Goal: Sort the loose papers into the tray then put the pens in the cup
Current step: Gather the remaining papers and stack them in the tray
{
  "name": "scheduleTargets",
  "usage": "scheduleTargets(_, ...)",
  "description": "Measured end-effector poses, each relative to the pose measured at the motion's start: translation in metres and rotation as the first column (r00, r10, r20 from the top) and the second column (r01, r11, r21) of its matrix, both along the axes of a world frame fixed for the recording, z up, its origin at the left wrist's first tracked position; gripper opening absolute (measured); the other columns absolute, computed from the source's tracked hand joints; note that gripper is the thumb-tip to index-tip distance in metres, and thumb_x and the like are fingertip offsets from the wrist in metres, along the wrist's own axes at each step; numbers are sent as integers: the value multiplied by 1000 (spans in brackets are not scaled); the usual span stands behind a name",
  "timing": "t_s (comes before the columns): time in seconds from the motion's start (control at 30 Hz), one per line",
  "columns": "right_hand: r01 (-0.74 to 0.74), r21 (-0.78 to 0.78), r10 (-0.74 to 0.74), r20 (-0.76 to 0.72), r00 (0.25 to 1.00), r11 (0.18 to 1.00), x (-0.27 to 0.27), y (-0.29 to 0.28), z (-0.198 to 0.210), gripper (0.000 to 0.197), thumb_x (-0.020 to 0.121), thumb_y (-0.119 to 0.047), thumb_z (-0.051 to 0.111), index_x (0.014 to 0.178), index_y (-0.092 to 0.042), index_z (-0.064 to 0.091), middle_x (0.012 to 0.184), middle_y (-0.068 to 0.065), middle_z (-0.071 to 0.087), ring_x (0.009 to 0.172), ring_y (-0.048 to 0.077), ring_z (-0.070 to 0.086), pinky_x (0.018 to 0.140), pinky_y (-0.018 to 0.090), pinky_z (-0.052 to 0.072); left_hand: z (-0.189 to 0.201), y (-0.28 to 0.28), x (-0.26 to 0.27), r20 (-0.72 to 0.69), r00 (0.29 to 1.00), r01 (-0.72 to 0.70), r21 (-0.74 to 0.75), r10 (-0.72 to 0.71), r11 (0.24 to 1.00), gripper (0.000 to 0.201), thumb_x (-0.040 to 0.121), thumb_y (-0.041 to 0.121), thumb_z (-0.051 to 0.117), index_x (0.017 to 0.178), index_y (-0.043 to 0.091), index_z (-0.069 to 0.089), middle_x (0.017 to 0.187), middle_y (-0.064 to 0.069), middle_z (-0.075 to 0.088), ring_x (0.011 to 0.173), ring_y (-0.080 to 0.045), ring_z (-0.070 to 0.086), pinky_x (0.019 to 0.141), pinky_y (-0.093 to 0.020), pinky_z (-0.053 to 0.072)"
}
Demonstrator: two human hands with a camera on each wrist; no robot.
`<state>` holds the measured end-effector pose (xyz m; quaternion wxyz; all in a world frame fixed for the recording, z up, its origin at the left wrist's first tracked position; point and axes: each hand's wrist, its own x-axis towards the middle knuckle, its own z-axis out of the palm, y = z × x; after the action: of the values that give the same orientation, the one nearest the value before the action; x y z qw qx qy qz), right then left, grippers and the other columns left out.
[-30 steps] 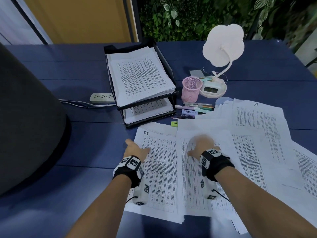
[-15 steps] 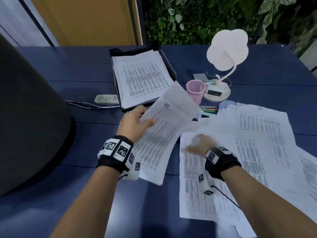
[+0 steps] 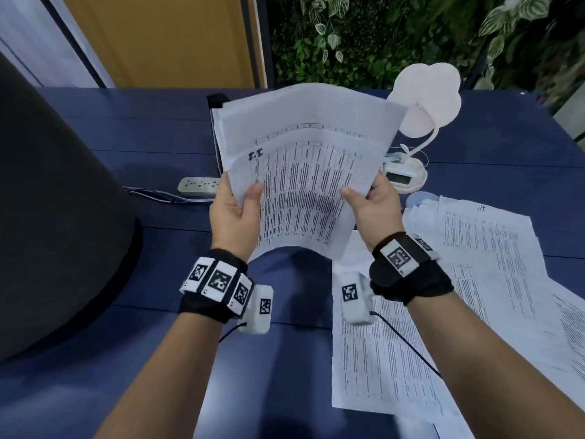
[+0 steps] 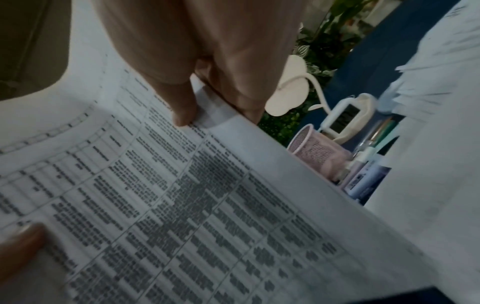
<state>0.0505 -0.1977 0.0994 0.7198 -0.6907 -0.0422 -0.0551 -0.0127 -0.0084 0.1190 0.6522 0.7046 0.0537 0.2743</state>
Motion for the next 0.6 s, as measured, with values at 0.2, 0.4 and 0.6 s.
scheduleTargets(0.2, -9, -92, 3, -63, 998, 996, -12, 8, -19, 31, 84, 2, 63, 109, -13, 52, 100, -2, 65, 88, 5, 63, 86, 26, 51, -30, 0, -8, -130, 990, -59, 9, 59, 998, 34, 91, 11, 59, 120, 20, 42, 108, 7, 64, 99, -4, 63, 90, -26, 51)
scheduleTargets(0.4, -73, -153, 56, -117, 992, 986, -18, 7, -32, 36, 91, 5, 48, 124, -7, 49, 109, -4, 60, 94, 1, 58, 90, 13, 44, -46, 7, -7, -226, 973, -71, -153, 35, 986, 26, 85, 8, 68, 105, 24, 60, 98, 12, 68, 93, -3, 66, 89, -27, 50)
scheduleTargets(0.6, -115, -180, 69, -243, 967, 977, -21, -3, -49, 22, 88, -10, 64, 110, -9, 62, 104, 4, 68, 89, 12, 62, 88, 27, 50, -37, 17, -6, -160, 986, -77, -257, 37, 963, 25, 88, -2, 61, 102, 19, 61, 98, 10, 69, 91, 0, 67, 82, -18, 52)
